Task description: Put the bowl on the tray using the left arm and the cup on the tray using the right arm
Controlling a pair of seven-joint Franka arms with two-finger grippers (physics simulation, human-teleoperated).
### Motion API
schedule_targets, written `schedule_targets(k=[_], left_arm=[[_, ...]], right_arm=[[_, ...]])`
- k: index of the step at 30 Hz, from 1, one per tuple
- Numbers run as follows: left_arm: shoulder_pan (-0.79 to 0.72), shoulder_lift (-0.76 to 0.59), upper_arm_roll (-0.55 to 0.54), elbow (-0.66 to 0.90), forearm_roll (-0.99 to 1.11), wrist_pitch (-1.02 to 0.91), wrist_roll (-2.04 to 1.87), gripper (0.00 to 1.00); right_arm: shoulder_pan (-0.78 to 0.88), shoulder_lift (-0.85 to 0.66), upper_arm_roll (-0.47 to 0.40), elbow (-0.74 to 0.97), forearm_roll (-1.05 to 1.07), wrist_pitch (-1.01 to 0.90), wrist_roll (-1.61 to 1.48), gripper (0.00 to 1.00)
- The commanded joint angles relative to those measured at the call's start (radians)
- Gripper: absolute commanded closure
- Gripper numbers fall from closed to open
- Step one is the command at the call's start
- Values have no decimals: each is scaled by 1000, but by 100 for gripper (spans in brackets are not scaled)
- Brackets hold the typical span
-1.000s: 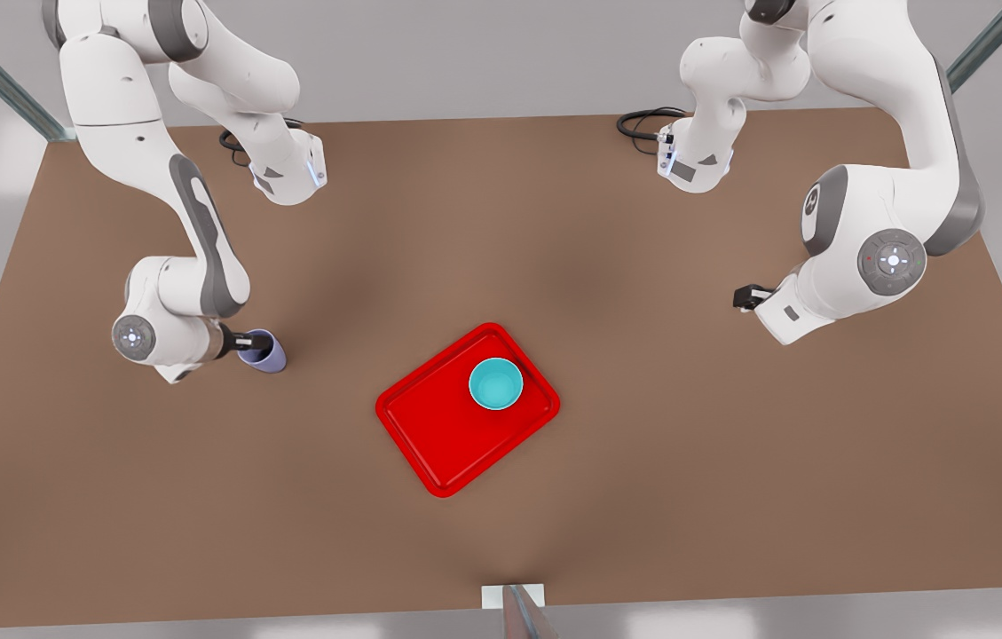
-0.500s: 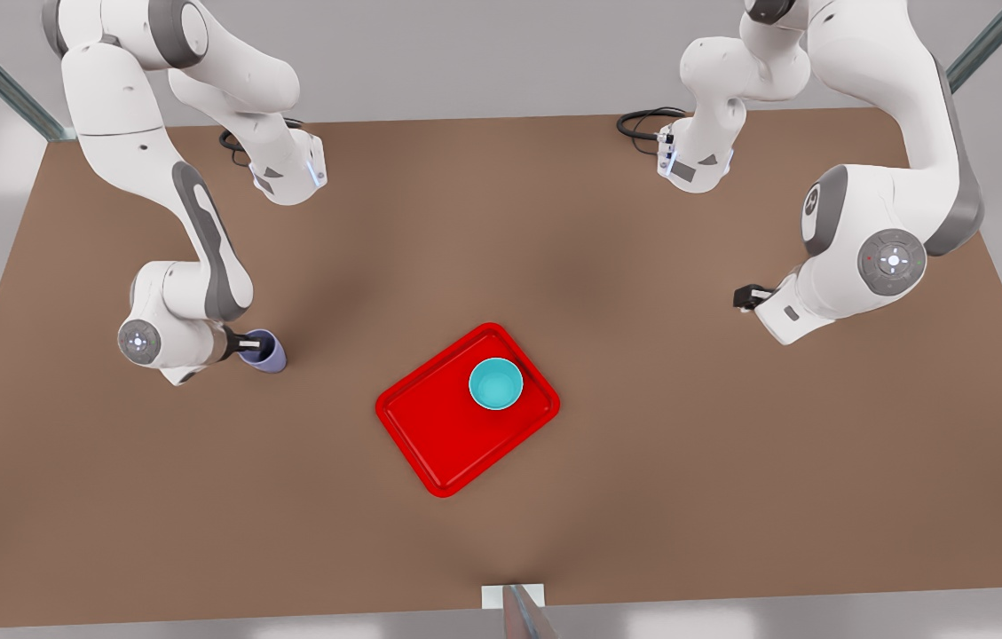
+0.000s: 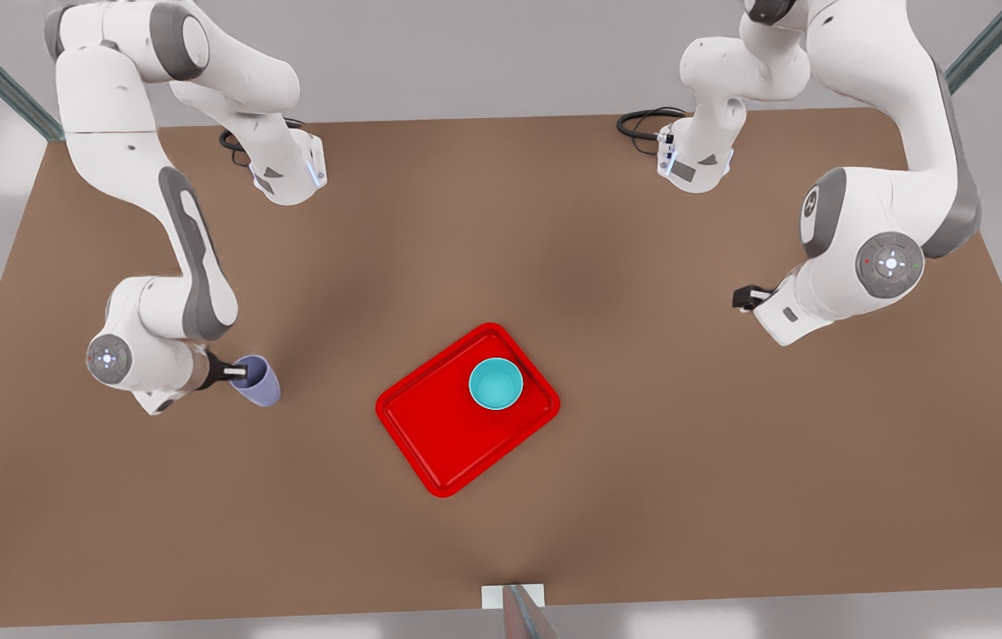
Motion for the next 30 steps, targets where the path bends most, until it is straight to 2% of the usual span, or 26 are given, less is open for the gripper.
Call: schedule_targets(k=[1, 5, 12, 15, 18, 24, 30], left_arm=[[-1, 0, -1, 0, 0, -2, 0, 0], [-1, 0, 1, 3, 0, -5, 0, 0], [-5, -2, -2, 0, -5, -25, -2, 0], [-7, -5, -4, 0, -5, -26, -2, 0], [-7, -3, -2, 2, -5, -29, -2, 0], [-7, 1, -2, 5, -3, -28, -2, 0], [-7, 9, -2, 3, -5, -20, 0, 0]], right_arm=[[0, 17, 10, 32, -10, -17, 6, 79], [63, 104, 25, 258, 25, -121, 97, 79], [260, 190, 28, 433, 128, -167, 378, 79], [272, 241, 100, 493, 151, -156, 453, 79], [347, 316, 104, 589, 149, -150, 504, 79], [416, 376, 105, 585, 146, -101, 468, 79], [370, 374, 96, 569, 129, -115, 425, 79]])
